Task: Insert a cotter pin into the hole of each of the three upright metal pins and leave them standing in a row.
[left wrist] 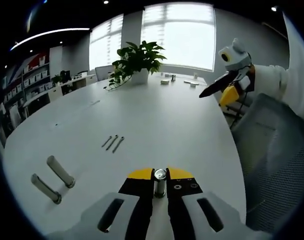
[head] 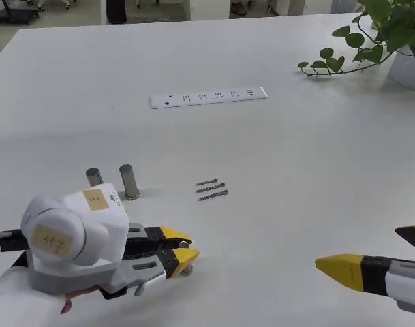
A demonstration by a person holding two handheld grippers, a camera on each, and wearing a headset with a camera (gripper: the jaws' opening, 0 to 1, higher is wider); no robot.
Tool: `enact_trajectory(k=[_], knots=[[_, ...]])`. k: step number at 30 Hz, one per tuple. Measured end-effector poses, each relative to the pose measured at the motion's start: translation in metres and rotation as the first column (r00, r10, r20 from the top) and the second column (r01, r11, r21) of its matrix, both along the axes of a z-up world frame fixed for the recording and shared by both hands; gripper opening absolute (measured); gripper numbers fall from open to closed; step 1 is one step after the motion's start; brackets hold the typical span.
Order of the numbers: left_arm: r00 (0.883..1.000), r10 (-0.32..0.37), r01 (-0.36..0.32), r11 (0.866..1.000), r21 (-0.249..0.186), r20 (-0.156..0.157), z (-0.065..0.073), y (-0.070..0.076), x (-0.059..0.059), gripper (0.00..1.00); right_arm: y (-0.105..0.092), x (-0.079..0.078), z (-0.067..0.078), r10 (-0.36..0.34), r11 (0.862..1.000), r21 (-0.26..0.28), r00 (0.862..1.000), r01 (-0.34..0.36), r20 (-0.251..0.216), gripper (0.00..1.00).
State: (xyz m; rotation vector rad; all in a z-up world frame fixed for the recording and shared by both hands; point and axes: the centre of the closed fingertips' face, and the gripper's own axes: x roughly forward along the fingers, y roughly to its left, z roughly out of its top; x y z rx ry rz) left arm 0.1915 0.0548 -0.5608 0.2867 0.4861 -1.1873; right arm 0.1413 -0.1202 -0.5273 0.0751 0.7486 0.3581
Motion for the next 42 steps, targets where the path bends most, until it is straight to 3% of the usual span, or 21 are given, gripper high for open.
enact_trajectory(k=[11, 17, 24, 26, 29, 32, 36, 42], knots=[[1.000, 0.005, -0.006, 1.000, -0.002, -0.005, 0.000, 0.000, 0.000, 0.07, 0.006, 0.000, 0.004, 0.017, 1.000, 0.014, 1.000, -0.017, 0.020, 0.91], [1.000, 0.016, -0.016, 1.000, -0.020, -0.021, 0.005, 0.003, 0.001, 0.26, 0.009, -0.001, 0.002, 0.036, 0.999, -0.001, 0.999, -0.036, 0.013, 0.90], [0.999, -0.011, 0.009, 0.999, -0.035, -0.037, 0.008, 0.010, -0.015, 0.47, 0.009, -0.003, 0.000, 0.044, 0.999, -0.001, 0.999, -0.044, 0.004, 0.90], [0.999, -0.002, 0.000, 0.999, -0.044, -0.033, 0.009, 0.013, -0.018, 0.55, 0.008, -0.003, 0.000, 0.042, 0.999, -0.001, 0.999, -0.042, 0.004, 0.90], [0.998, 0.019, -0.022, 0.998, -0.064, -0.054, 0.010, 0.017, -0.022, 0.63, 0.007, -0.004, -0.001, 0.039, 0.999, 0.000, 0.999, -0.039, 0.004, 0.90], [0.997, 0.059, -0.061, 0.997, -0.047, -0.050, 0.007, 0.025, -0.021, 0.63, 0.006, -0.003, -0.001, 0.038, 0.999, -0.003, 0.999, -0.038, 0.003, 0.90], [0.989, 0.130, -0.135, 0.988, -0.077, -0.070, 0.008, 0.035, -0.020, 0.67, 0.004, -0.004, -0.001, 0.036, 0.999, -0.002, 0.999, -0.036, 0.003, 0.89], [0.983, 0.154, -0.158, 0.987, -0.031, -0.095, -0.001, 0.051, -0.026, 0.75, 0.005, -0.002, 0.003, 0.041, 0.999, 0.003, 0.999, -0.041, 0.017, 0.90]])
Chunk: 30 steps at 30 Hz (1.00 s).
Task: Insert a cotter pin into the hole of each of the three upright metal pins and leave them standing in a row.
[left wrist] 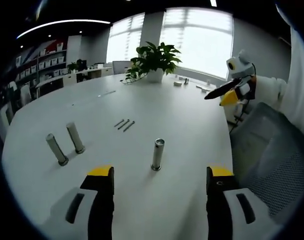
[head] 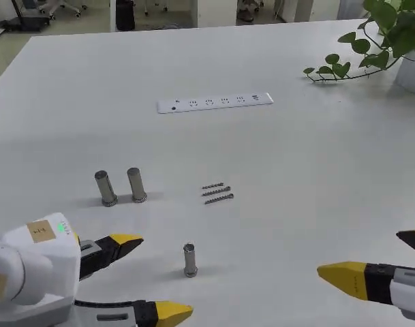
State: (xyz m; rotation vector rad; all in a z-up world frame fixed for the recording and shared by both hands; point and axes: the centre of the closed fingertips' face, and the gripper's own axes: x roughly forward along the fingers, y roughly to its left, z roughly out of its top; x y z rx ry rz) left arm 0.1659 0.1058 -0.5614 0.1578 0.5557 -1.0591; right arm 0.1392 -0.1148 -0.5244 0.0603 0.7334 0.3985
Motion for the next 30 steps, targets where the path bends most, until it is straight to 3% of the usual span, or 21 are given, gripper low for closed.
enact_trajectory(k=[6, 10, 14, 16, 17, 22, 25, 30], knots=[[0.999, 0.019, -0.019, 1.000, -0.009, -0.037, 0.002, 0.007, -0.009, 0.87, 0.001, 0.000, 0.000, 0.004, 1.000, 0.003, 1.000, -0.004, 0.001, 0.90], [0.999, 0.036, -0.036, 0.999, 0.020, -0.031, -0.002, 0.011, -0.011, 0.98, 0.002, 0.000, -0.002, 0.012, 1.000, 0.006, 1.000, -0.012, -0.006, 0.89], [0.998, 0.058, -0.057, 0.998, 0.018, -0.036, 0.001, 0.015, -0.012, 0.99, 0.000, 0.001, -0.002, 0.015, 1.000, 0.008, 1.000, -0.015, -0.005, 0.89], [0.997, 0.077, -0.077, 0.996, 0.042, 0.002, 0.004, 0.020, -0.010, 0.99, -0.001, 0.002, -0.001, 0.017, 1.000, 0.011, 1.000, -0.017, -0.004, 0.89], [0.996, 0.085, -0.085, 0.995, 0.043, 0.001, 0.005, 0.022, -0.010, 0.99, -0.001, 0.002, 0.000, 0.017, 1.000, 0.010, 1.000, -0.017, -0.003, 0.89], [0.988, 0.152, -0.151, 0.988, 0.015, -0.017, 0.012, 0.031, -0.011, 0.99, -0.003, 0.004, -0.001, 0.025, 1.000, 0.009, 1.000, -0.025, -0.005, 0.89], [0.985, 0.171, -0.168, 0.983, 0.072, -0.032, 0.001, 0.040, -0.015, 0.99, -0.004, 0.004, -0.005, 0.020, 1.000, 0.018, 1.000, -0.020, -0.017, 0.89], [0.977, 0.208, -0.205, 0.977, 0.060, -0.054, -0.001, 0.044, -0.018, 0.99, -0.005, 0.003, -0.010, 0.041, 0.999, 0.009, 0.998, -0.040, -0.040, 0.89]])
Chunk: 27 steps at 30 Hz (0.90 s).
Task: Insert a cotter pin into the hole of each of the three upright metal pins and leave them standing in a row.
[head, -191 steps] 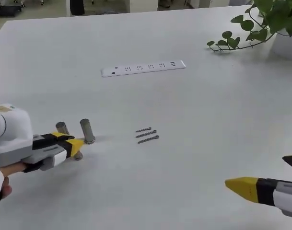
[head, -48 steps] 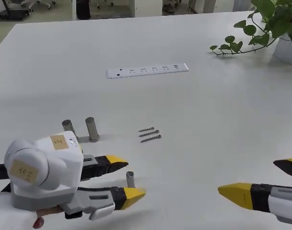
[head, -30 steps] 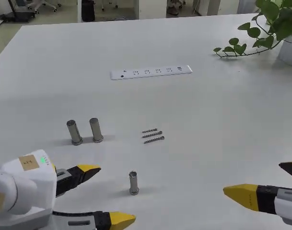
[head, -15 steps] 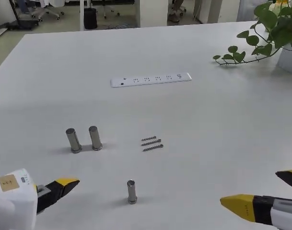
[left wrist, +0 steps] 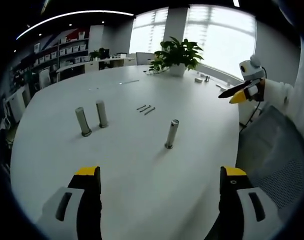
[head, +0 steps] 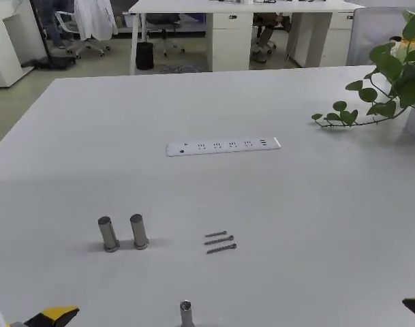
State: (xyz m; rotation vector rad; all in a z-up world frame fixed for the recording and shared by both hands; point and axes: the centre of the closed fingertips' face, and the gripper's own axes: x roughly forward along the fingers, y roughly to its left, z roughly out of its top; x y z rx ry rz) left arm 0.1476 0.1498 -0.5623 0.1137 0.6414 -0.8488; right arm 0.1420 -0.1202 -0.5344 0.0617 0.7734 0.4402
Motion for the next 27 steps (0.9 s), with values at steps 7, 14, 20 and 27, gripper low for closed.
enact_trajectory(k=[7, 14, 20, 27], knots=[[0.999, 0.054, -0.054, 0.998, -0.009, -0.003, 0.003, 0.009, 0.002, 0.99, 0.000, 0.003, 0.002, 0.015, 1.000, -0.001, 1.000, -0.015, 0.003, 0.88], [0.996, 0.087, -0.087, 0.996, -0.010, 0.004, 0.007, 0.015, 0.001, 0.99, 0.003, 0.010, 0.004, 0.043, 0.999, -0.014, 0.999, -0.043, 0.008, 0.88], [0.993, 0.117, -0.117, 0.993, -0.027, -0.005, 0.010, 0.016, 0.000, 0.99, 0.006, 0.024, 0.009, 0.078, 0.997, -0.018, 0.997, -0.078, 0.015, 0.87], [0.989, 0.150, -0.150, 0.988, -0.036, 0.009, 0.014, 0.019, 0.002, 0.99, 0.010, 0.043, 0.016, 0.160, 0.985, -0.072, 0.987, -0.158, 0.023, 0.86]])
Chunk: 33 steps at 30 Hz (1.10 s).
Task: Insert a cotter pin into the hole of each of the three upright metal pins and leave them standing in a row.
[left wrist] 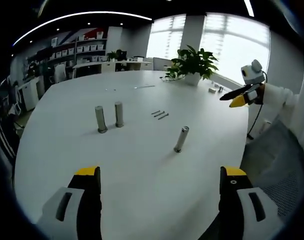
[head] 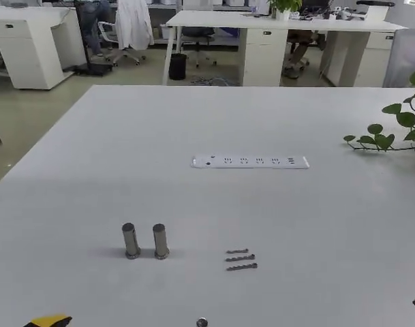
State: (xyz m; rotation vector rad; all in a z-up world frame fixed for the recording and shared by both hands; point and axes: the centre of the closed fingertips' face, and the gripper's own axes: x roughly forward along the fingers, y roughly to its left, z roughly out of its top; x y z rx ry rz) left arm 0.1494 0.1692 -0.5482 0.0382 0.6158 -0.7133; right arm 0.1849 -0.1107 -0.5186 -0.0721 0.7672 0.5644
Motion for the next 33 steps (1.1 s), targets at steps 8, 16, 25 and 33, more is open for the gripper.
enact_trajectory(k=[8, 16, 25, 33], knots=[[0.999, 0.028, -0.028, 1.000, -0.007, -0.016, -0.006, 0.005, -0.007, 0.99, 0.003, 0.024, 0.007, 0.097, 0.991, -0.096, 0.995, -0.095, 0.016, 0.86], [0.999, 0.054, -0.054, 0.998, -0.022, -0.006, -0.001, 0.007, -0.009, 0.99, 0.016, 0.051, 0.020, 0.208, 0.965, -0.170, 0.977, -0.198, 0.049, 0.86], [0.998, 0.066, -0.065, 0.997, -0.046, 0.022, 0.009, 0.001, -0.007, 0.99, 0.039, 0.079, 0.025, 0.344, 0.921, -0.209, 0.938, -0.329, 0.040, 0.83], [0.997, 0.080, -0.078, 0.995, -0.064, 0.017, 0.008, 0.004, -0.009, 0.99, 0.054, 0.095, 0.005, 0.421, 0.874, -0.243, 0.905, -0.420, -0.050, 0.78]])
